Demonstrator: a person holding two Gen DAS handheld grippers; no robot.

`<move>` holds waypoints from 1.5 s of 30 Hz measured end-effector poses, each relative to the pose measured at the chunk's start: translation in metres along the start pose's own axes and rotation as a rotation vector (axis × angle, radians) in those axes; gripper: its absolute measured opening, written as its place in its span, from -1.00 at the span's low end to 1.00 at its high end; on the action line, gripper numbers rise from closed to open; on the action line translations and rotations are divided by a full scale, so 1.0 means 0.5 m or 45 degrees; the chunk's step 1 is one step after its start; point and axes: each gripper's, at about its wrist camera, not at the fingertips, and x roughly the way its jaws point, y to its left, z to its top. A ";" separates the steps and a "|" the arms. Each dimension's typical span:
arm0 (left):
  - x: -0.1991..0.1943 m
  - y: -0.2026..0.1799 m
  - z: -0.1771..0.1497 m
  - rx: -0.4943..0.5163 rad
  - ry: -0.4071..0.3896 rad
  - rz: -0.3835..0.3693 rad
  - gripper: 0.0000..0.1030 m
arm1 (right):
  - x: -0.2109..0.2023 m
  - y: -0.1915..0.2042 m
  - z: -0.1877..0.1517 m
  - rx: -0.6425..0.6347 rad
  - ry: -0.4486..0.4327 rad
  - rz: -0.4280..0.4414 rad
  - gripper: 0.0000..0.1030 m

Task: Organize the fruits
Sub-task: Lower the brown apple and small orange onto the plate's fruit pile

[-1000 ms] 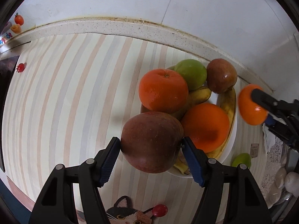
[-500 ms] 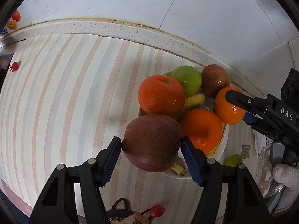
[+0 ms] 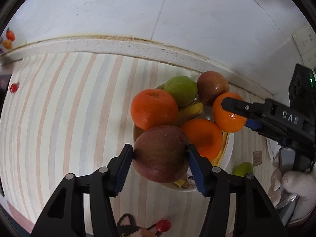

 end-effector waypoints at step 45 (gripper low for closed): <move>0.014 0.035 -0.010 -0.054 0.031 -0.114 0.12 | -0.016 0.004 -0.002 0.017 -0.008 -0.012 0.39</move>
